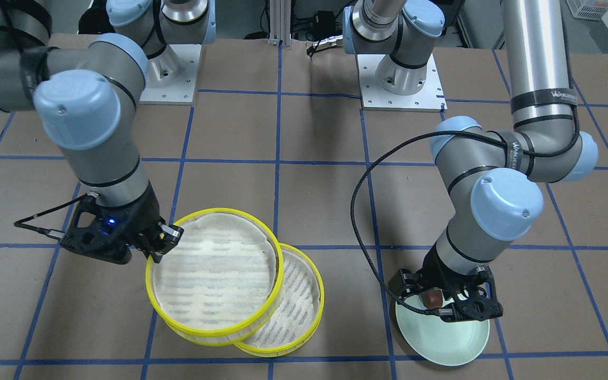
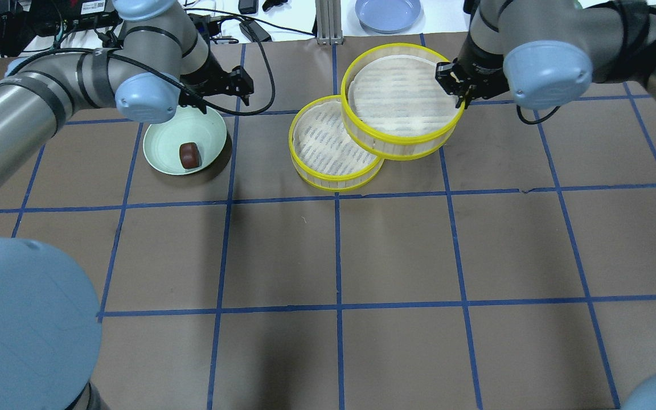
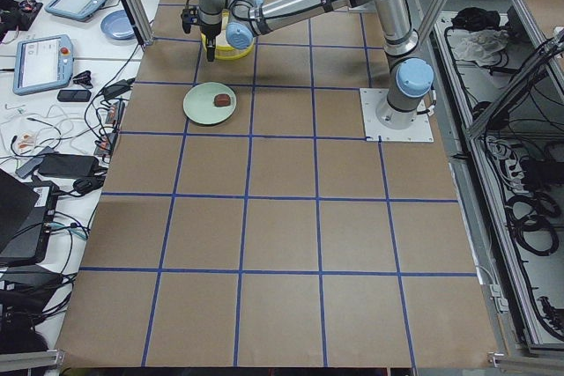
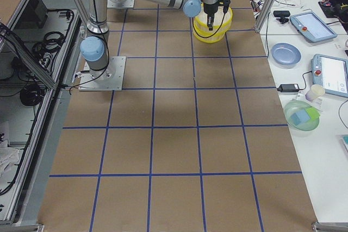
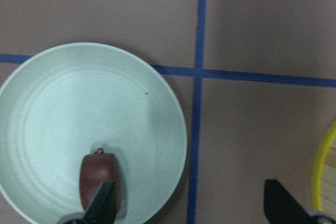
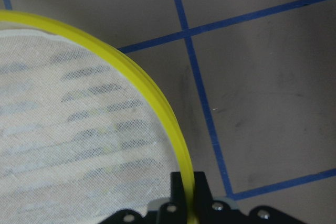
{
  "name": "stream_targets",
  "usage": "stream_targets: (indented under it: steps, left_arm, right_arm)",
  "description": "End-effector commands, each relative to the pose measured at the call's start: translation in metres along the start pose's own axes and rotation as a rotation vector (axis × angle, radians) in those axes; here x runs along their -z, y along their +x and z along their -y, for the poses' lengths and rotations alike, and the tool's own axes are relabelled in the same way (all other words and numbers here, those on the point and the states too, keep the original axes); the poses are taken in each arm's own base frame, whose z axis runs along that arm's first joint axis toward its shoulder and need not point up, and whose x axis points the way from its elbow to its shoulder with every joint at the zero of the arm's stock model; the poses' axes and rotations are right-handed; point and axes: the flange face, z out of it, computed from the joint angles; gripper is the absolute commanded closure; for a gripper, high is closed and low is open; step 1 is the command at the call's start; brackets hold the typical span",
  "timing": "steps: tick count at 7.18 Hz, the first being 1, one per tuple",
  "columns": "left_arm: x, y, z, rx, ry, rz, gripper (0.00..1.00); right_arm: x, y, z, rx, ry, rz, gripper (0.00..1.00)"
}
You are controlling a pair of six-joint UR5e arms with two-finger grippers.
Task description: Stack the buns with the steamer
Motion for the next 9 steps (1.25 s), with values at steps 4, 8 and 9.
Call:
stream_targets:
  steps: [4,8,9]
  left_arm:
    - [-0.098,-0.060,-0.024,0.038,-0.186,0.020,0.01]
    - [-0.087,-0.063,-0.011,0.069,-0.147,-0.022,1.00]
    - [-0.060,-0.061,0.001,0.105,-0.094,-0.052,1.00]
  right_arm:
    - [-0.062,-0.057,-0.028,-0.051,-0.045,0.002,1.00]
    - [-0.072,-0.058,-0.026,-0.046,-0.056,-0.002,1.00]
    - [-0.074,-0.058,-0.027,-0.052,-0.060,-0.004,0.96]
